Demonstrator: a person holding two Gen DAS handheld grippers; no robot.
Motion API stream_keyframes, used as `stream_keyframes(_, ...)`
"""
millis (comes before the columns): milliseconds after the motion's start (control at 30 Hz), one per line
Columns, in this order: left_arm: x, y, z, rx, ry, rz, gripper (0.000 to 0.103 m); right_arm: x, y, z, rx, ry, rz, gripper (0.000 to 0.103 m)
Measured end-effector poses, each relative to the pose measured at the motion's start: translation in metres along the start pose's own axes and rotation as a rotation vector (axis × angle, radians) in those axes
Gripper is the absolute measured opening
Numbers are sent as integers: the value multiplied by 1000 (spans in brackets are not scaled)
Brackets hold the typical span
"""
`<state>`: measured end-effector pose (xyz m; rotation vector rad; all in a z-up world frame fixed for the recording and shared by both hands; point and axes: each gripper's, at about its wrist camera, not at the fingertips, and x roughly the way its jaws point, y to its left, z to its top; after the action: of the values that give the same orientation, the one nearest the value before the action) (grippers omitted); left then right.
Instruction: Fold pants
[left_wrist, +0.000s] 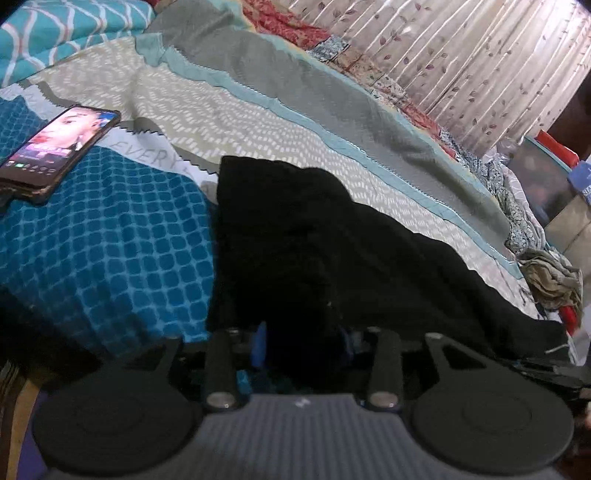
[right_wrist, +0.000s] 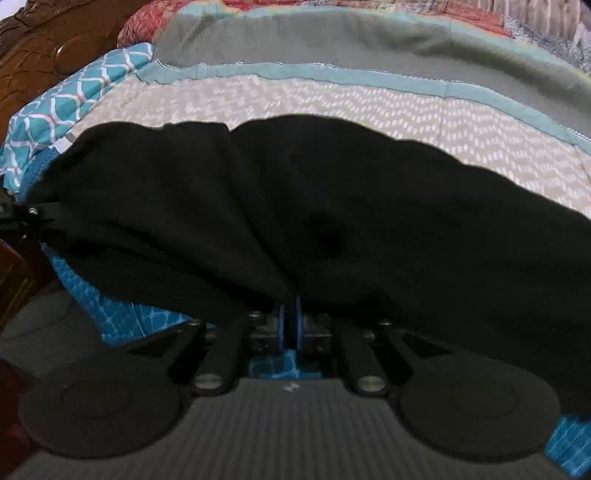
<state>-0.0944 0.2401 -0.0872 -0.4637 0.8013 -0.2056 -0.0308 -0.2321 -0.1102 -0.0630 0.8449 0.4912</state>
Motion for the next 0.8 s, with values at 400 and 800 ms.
stream_keyframes(400,3,57,36,-357,34,-109,97,-38,-7,7,123,-56,208,55)
stream_keyframes(800,22,33,45,-232,95,-140,36,38,91,47,-308,37,217,63)
